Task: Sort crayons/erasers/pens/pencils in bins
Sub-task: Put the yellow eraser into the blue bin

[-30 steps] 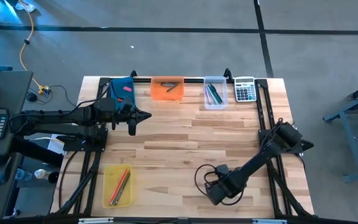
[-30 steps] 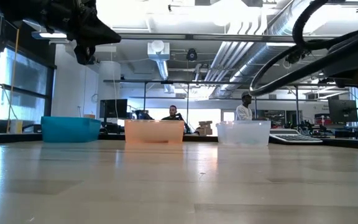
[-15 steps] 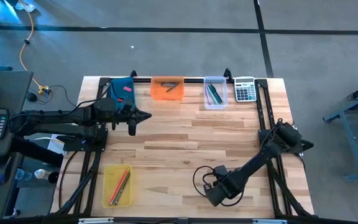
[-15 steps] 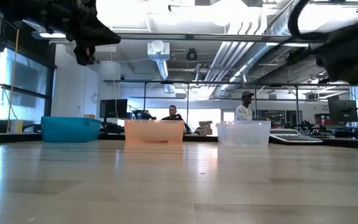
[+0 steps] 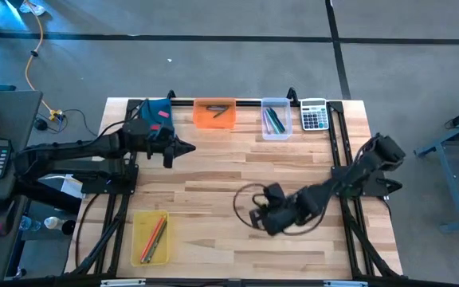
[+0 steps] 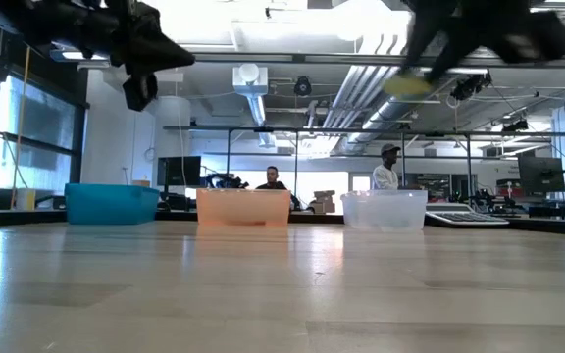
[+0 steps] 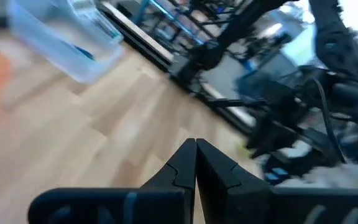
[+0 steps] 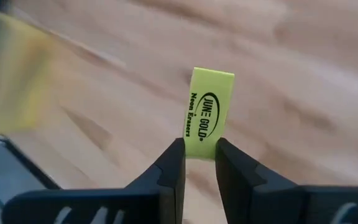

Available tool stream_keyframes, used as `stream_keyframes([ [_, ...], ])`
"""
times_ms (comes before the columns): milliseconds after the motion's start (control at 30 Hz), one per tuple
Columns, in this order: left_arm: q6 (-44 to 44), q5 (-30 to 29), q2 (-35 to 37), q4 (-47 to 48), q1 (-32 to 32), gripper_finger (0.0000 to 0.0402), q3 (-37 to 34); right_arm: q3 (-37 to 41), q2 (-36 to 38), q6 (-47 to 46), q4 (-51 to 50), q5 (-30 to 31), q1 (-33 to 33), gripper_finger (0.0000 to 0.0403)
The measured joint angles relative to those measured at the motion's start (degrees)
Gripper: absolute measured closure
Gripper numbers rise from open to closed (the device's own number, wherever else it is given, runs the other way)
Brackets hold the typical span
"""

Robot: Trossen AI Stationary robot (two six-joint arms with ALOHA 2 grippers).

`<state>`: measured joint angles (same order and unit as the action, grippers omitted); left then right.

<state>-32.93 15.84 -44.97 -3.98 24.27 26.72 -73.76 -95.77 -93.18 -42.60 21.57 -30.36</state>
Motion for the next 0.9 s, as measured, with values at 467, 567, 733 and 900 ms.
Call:
stream_keyframes([
  [467, -20.7, 18.8, -13.3, -16.6, 3.5, 0.0333, 0.0, 0.0, 2.9, 44.2, 13.8, -0.5, 19.6, 0.0345],
  [567, -25.8, 19.1, -16.1, -19.7, 3.5, 0.0313, 0.0, -0.4, 2.9, 52.5, 16.7, -2.4, 23.5, 0.0345],
  [733, -34.0, 19.0, -20.1, -26.2, 3.5, 0.0282, 0.0, -4.7, 2.1, 63.1, 15.3, -4.2, 27.4, 0.0345],
  [900, -39.5, 18.4, -23.3, -33.2, 3.5, 0.0256, 0.0, -8.5, 1.6, 69.7, 13.6, -5.5, 29.2, 0.0345],
])
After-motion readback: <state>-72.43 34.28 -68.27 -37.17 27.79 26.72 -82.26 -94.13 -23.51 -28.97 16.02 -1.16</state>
